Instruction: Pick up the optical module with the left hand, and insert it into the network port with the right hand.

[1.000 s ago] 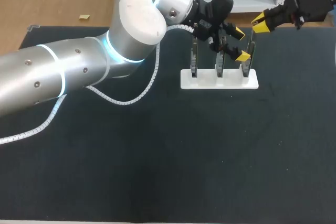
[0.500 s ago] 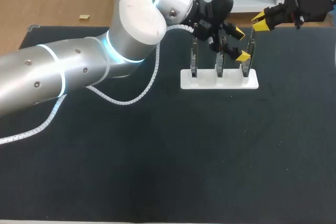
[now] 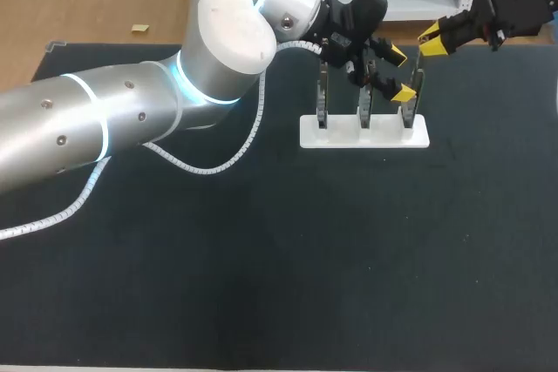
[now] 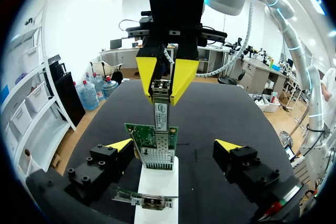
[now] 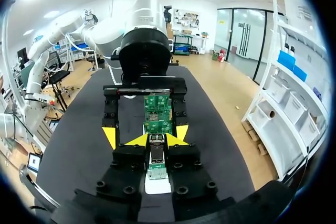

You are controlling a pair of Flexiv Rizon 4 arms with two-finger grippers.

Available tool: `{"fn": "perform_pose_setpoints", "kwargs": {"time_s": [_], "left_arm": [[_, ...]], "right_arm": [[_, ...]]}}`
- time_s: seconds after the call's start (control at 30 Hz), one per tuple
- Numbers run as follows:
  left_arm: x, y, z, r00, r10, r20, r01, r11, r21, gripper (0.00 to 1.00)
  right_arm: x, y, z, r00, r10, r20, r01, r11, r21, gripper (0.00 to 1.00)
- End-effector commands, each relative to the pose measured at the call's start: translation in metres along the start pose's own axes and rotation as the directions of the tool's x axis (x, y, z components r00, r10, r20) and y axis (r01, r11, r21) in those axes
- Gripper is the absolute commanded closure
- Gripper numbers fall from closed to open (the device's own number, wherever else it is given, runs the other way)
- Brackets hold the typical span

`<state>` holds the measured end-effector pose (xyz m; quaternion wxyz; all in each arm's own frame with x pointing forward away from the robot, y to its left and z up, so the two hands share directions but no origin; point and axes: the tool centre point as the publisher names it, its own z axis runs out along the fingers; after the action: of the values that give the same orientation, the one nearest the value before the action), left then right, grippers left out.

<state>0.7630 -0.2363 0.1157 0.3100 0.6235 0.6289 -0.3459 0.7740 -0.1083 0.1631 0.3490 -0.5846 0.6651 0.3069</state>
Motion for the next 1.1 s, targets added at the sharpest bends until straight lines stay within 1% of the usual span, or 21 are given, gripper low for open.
{"fn": "perform_pose_setpoints", "kwargs": {"time_s": [0.03,0.7,1.1], "left_arm": [[-0.0008,0.0007,0.0002,1.0,-0.002,-0.005,0.002,1.0,0.001,0.0],[-0.0008,0.0007,0.0002,1.0,-0.002,-0.005,0.002,1.0,0.001,0.0],[-0.0008,0.0007,0.0002,1.0,-0.002,-0.005,0.002,1.0,0.001,0.0]], "right_arm": [[0.001,0.001,0.0018,1.0,0.001,-0.002,-0.001,1.0,0.001,1.0],[0.0092,-0.0024,0.0045,1.0,0.01,-0.016,-0.01,1.0,-0.022,1.0],[0.0083,-0.0018,0.0057,1.0,0.008,-0.02,-0.009,1.0,-0.029,1.0]]}}
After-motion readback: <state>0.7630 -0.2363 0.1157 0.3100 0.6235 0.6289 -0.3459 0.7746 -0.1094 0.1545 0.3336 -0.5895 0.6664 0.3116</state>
